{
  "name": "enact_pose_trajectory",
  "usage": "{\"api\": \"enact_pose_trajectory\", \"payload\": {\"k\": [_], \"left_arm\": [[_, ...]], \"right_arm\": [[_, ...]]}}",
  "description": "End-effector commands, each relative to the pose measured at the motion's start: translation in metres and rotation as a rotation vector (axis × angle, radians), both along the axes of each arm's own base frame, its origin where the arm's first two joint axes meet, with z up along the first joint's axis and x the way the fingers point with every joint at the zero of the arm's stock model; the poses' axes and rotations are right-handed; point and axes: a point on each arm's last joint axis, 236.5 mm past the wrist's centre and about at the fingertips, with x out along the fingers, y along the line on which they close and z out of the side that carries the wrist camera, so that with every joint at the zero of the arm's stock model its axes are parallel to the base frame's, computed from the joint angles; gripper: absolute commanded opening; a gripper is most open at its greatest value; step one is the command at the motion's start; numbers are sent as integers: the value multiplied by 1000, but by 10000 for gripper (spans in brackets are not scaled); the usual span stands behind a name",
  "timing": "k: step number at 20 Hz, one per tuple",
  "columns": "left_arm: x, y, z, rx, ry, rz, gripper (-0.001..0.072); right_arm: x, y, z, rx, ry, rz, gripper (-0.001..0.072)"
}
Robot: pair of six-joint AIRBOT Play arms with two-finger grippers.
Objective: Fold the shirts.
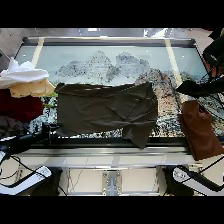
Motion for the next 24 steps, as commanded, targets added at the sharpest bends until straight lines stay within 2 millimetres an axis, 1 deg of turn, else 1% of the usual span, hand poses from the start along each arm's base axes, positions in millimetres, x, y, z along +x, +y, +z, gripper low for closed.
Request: {"api": "enact_pose_trajectory", "payload": {"k": [1, 2, 3, 4, 5, 6, 7, 8, 9, 11, 12, 14, 17, 19, 21, 24], "left_arm": [[3, -7, -5, 4, 7, -18, 323], [2, -7, -5, 4, 7, -19, 299], [2, -8, -4, -1, 8, -22, 187], [2, -9, -4, -5, 7, -25, 19], [1, -10, -3, -7, 2, -34, 11], [1, -12, -2, -9, -2, -42, 11], [1, -12, -2, -11, -5, -46, 11], [1, -12, -2, -9, -6, -49, 11], [1, -12, -2, -7, -10, -53, 11], [0, -13, -1, 12, -41, -91, 11], [0, -13, -1, 14, -44, -95, 11], [1, -13, -1, 15, -49, -97, 11], [1, -13, -1, 28, -66, -117, 11], [1, -13, -1, 29, -69, -120, 10], [1, -13, 0, 26, -69, -121, 10], [2, -13, 0, 23, -73, -114, 10]], "right_arm": [[-1, 1, 0, 2, 3, 2, 411], [-1, 0, -1, -2, 4, 1, 410], [-2, -2, -2, -13, 8, 0, 410], [-3, -10, -5, -48, 18, -5, 410], [-7, -21, -11, -97, 39, -10, 411], [-14, -32, -21, -137, 74, -20, 411], [-24, -35, -36, -130, 121, -30, 411], [-36, -33, -56, -97, 175, -37, 411], [-52, -25, -81, -36, 241, -46, 411], [-74, 4, -127, 109, 312, -69, 412], [-77, 16, -144, 165, 312, -94, 411], [-75, 26, -169, 240, 297, -176, 411], [-70, 38, -195, 331, 340, -223, 412], [-68, 48, -208, 393, 370, -213, 412], [-62, 56, -212, 445, 363, -207, 412], [-58, 60, -215, 474, 359, -210, 411]]}}
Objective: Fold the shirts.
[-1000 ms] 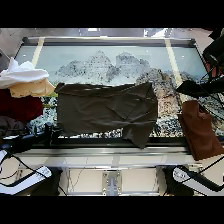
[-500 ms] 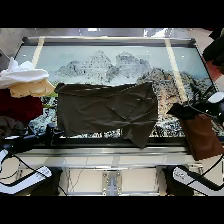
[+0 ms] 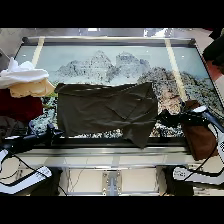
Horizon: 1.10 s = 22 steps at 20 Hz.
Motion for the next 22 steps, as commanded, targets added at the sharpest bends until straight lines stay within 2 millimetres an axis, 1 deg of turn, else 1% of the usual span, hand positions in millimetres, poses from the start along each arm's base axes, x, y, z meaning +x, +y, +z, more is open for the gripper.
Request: {"api": "enact_pose_trajectory", "payload": {"k": [1, 2, 3, 4, 5, 6, 7, 8, 9, 10, 11, 12, 13, 14, 15, 17, 18, 20, 21, 22], "left_arm": [[5, 0, 4, -12, -15, 14, 10], [7, 0, 5, -18, -22, 26, 10], [10, 0, 7, -25, -28, 38, 10], [12, 0, 8, -29, -33, 47, 11], [14, 1, 9, -29, -46, 48, 10], [17, 1, 11, -28, -63, 50, 10], [21, 1, 15, -39, -76, 65, 9], [28, 1, 24, -54, -106, 83, 9], [36, 1, 39, -54, -168, 74, 9], [46, 0, 62, -45, -259, 48, 8], [56, 2, 87, -30, -342, 38, 8], [67, 5, 120, 0, -445, 32, 8], [76, 9, 156, 47, -556, 32, 8], [83, 12, 200, 112, -682, 31, 8], [83, 12, 242, 189, -800, 17, 8], [69, 4, 328, 380, -1013, -8, 8], [57, 2, 374, 478, -1112, 26, 8], [26, 7, 455, 744, -1255, 129, 8], [10, 11, 483, 864, -1263, 184, 7], [-5, 15, 508, 1000, -1249, 210, 7]], "right_arm": [[6, 7, -8, 51, -6, -26, 410], [7, 8, -9, 64, 0, -35, 410], [8, 10, -10, 77, 2, -36, 393], [9, 13, -8, 88, -12, -23, 232], [11, 16, -5, 105, -31, -17, 26], [15, 21, 2, 135, -56, -13, 19], [19, 28, 14, 177, -94, 11, 19], [25, 37, 33, 226, -153, 49, 18], [29, 43, 56, 262, -212, 89, 18], [33, 47, 83, 276, -275, 132, 17], [36, 48, 110, 266, -342, 172, 17], [37, 49, 145, 240, -430, 218, 17], [35, 52, 182, 206, -521, 264, 17], [29, 54, 221, 156, -613, 306, 17], [17, 55, 258, 76, -692, 346, 18], [-12, 48, 316, -168, -816, 385, 18], [-28, 41, 343, -298, -869, 369, 18], [-68, 26, 399, -551, -981, 297, 17], [-89, 21, 428, -659, -1041, 248, 16], [-107, 17, 453, -752, -1099, 218, 15]]}}
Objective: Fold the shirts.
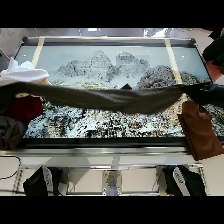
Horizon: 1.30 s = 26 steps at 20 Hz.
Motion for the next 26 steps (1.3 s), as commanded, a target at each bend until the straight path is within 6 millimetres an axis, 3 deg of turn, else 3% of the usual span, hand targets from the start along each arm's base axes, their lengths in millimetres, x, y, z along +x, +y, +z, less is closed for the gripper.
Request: {"api": "enact_pose_trajectory", "payload": {"k": [1, 4, 7, 10, 12, 14, 16, 18, 19, 22, 23, 24, 26], "left_arm": [[-64, -6, 114, 307, -183, 282, 6], [-89, -21, 175, 507, -244, 300, 6], [-88, -23, 190, 576, -201, 207, 6], [-65, -12, 171, 598, -97, 144, 6], [-36, 4, 132, 630, 72, 128, 7], [4, 6, 85, 621, 228, 62, 7], [47, 8, 19, 602, 412, -15, 7], [87, 18, -56, 588, 600, -64, 7], [107, 27, -83, 597, 653, -59, 7], [182, 45, -129, 575, 635, 4, 7], [200, 46, -136, 551, 610, 27, 7], [229, 45, -152, 526, 575, 48, 7], [256, 37, -185, 531, 570, 34, 8]], "right_arm": [[-77, -20, 95, -241, -300, -228, 14], [-106, -40, 154, -362, -457, -357, 13], [-106, -60, 182, -417, -492, -433, 13], [-81, -59, 183, -373, -463, -391, 13], [-47, -47, 166, -280, -376, -296, 13], [-2, -28, 133, -149, -235, -144, 15], [51, -16, 90, 28, -77, -16, 16], [102, -10, 31, 166, 99, 62, 16], [124, -8, -2, 184, 180, 72, 16], [195, 5, -101, 153, 336, 55, 16], [207, 6, -112, 146, 337, 42, 16], [253, 7, -147, 131, 297, -33, 15], [304, -1, -172, 157, 214, -149, 15]]}}
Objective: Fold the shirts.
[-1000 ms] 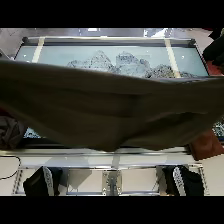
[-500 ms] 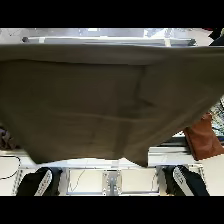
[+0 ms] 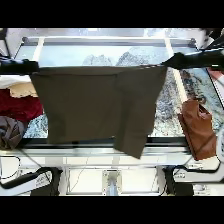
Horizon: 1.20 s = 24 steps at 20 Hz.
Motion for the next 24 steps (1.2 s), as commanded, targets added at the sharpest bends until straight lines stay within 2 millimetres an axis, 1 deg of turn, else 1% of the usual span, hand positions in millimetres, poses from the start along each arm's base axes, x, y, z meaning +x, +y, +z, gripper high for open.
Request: {"api": "enact_pose_trajectory", "payload": {"k": [1, 2, 3, 4, 5, 7, 9, 12, 14, 18, 20, 22, 24], "left_arm": [[59, -6, -63, -14, -26, 11, 8], [63, -9, -86, -16, 10, 6, 8], [65, -10, -105, -19, 45, 4, 8], [66, -10, -122, -21, 77, 4, 8], [65, -10, -136, -24, 107, 4, 8], [63, -12, -154, -27, 151, 0, 9], [60, -16, -162, -28, 175, -6, 8], [48, -25, -178, -19, 253, -32, 9], [37, -26, -193, 14, 321, -49, 8], [23, -26, -212, 15, 403, -52, 8], [23, -25, -214, 13, 409, -47, 8], [23, -25, -214, 13, 410, -47, 8], [21, -25, -217, 11, 418, -47, 8]], "right_arm": [[90, -7, -64, 6, -81, -194, 15], [103, -13, -72, 9, -95, -228, 16], [110, -15, -80, 7, -97, -239, 15], [112, -16, -87, 5, -88, -240, 16], [112, -16, -94, -2, -73, -235, 15], [100, -14, -113, -42, -10, -189, 16], [79, -14, -140, -119, 88, -120, 15], [45, -24, -179, -220, 228, -65, 15], [24, -22, -203, -222, 311, -40, 15], [-12, -14, -245, -215, 436, -11, 16], [-22, -6, -256, -219, 465, 12, 16], [-25, 2, -258, -220, 468, 26, 16], [-25, 4, -258, -218, 473, 26, 17]]}}
